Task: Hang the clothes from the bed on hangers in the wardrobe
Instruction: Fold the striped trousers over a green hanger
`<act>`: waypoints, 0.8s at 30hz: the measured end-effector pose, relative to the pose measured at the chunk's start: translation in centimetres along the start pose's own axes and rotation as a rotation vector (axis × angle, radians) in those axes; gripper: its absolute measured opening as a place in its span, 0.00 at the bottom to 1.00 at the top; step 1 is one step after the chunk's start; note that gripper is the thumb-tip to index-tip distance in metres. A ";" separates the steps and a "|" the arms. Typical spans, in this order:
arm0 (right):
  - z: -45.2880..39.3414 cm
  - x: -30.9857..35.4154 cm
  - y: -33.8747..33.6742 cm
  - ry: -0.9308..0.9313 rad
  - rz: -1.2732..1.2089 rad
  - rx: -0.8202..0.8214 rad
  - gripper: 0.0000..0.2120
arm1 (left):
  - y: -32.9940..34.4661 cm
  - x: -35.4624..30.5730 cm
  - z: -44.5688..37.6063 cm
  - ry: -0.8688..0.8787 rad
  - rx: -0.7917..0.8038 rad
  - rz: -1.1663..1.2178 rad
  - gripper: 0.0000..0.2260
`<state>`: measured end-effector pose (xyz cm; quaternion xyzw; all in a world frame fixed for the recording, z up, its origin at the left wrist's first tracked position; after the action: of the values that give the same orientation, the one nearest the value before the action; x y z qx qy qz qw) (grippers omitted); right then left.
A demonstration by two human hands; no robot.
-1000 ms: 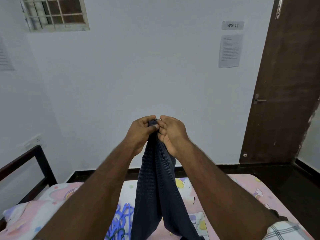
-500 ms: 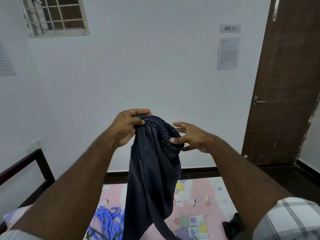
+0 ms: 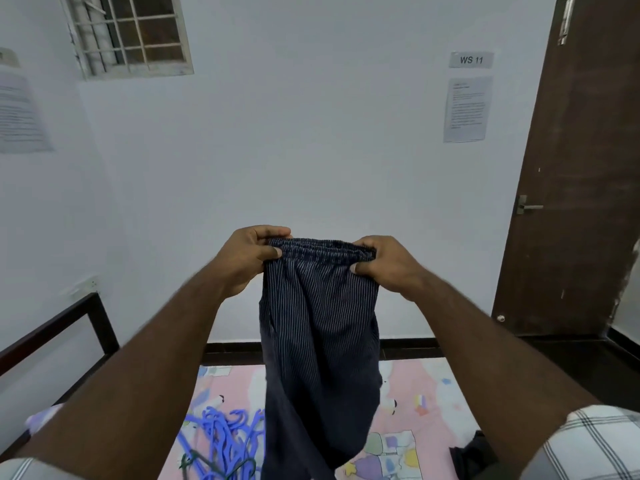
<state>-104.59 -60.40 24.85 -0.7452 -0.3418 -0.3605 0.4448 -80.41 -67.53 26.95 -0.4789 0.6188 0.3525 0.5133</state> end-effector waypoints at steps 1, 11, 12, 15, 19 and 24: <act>0.0 0.3 -0.3 -0.013 0.004 -0.006 0.10 | -0.2 0.2 0.0 0.010 0.005 -0.072 0.16; -0.8 2.5 -3.5 -0.031 -0.046 -0.069 0.05 | -1.8 -0.5 -0.4 0.097 -0.148 -0.205 0.09; -0.9 2.6 -3.7 -0.028 -0.041 -0.075 0.05 | -1.8 -0.6 -0.4 0.095 -0.157 -0.191 0.08; -1.1 3.2 -4.3 -0.046 0.081 -0.094 0.06 | -1.9 -1.2 -0.7 0.094 -0.195 -0.203 0.08; -2.4 6.8 -6.6 -0.128 0.122 -0.214 0.08 | -2.3 -5.2 -1.6 0.240 -0.349 -0.233 0.09; -2.8 10.0 -7.3 -0.222 0.329 -0.207 0.10 | -1.5 -8.9 -2.1 0.329 -0.367 -0.341 0.09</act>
<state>-106.25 -58.37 37.30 -0.8677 -0.2238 -0.2320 0.3785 -79.47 -67.83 36.20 -0.7115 0.5302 0.2847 0.3628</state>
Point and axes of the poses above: each hand's wrist, its own z-axis away from the middle knuckle, its own y-axis out of the palm, x = y × z, the point moved 7 cm from there along -z, towards the middle knuckle, and after that the axes turned 7 degrees about -x, right-handed, at the moved point
